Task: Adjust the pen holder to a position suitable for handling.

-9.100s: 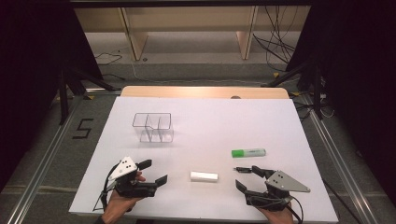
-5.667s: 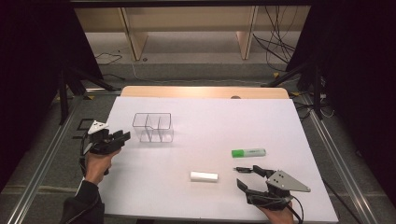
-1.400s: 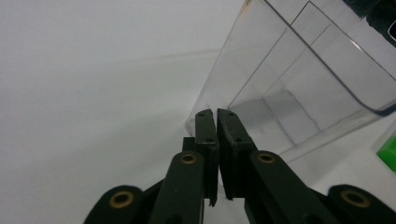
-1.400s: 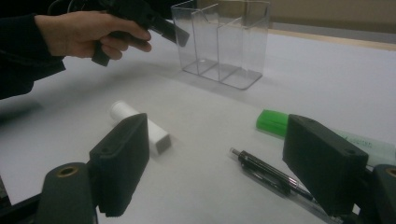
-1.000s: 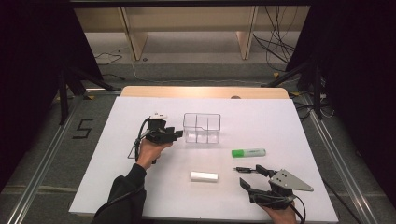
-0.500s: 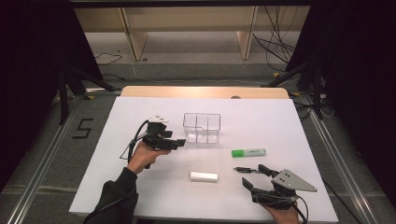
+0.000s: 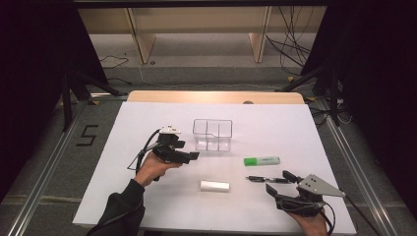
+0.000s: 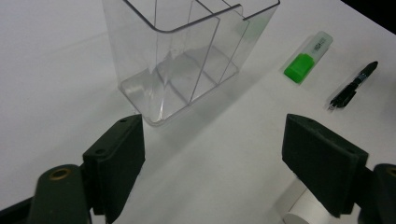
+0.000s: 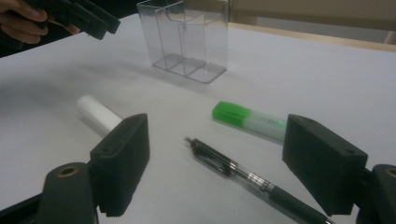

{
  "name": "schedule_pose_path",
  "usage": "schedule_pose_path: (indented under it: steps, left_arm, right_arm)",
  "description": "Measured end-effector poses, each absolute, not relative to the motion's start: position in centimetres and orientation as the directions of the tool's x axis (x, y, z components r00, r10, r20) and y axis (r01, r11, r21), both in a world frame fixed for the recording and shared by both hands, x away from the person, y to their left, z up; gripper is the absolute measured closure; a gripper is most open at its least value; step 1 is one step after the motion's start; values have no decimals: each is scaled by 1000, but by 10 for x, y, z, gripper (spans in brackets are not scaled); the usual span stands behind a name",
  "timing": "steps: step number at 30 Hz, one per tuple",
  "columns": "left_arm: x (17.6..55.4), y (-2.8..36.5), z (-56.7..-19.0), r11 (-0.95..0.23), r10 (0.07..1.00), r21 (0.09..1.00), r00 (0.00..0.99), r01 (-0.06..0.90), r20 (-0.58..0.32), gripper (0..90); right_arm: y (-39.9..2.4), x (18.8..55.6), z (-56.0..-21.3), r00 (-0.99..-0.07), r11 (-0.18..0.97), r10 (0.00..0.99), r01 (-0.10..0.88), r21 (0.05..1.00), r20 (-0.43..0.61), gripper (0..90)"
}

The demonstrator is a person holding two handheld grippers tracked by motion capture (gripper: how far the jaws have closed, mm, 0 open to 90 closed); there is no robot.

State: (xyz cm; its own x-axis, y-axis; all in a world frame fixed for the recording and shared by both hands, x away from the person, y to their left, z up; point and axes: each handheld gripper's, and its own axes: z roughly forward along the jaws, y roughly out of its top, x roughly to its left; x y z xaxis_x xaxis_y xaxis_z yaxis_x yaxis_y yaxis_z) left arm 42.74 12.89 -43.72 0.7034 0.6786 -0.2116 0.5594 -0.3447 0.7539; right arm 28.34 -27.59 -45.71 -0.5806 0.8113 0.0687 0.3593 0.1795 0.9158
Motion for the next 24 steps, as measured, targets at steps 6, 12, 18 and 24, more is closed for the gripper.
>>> schedule_pose_path:
  steps: [6,12,18,24]
  left_arm:
    - [421,132,-436,-326,671,778,711,538,-210,192]
    - [413,137,-433,-315,670,794,714,520,-201,182]
    - [401,146,-440,-295,668,800,712,522,-218,174]
    - [389,155,-449,-273,659,804,711,528,-243,172]
  right_arm:
    - [-283,290,-456,-599,210,798,382,900,68,238]
    - [-284,297,-456,-624,247,779,401,882,65,237]
    - [-286,305,-455,-642,287,765,420,861,58,238]
    - [-279,312,-452,-685,374,728,422,826,21,239]
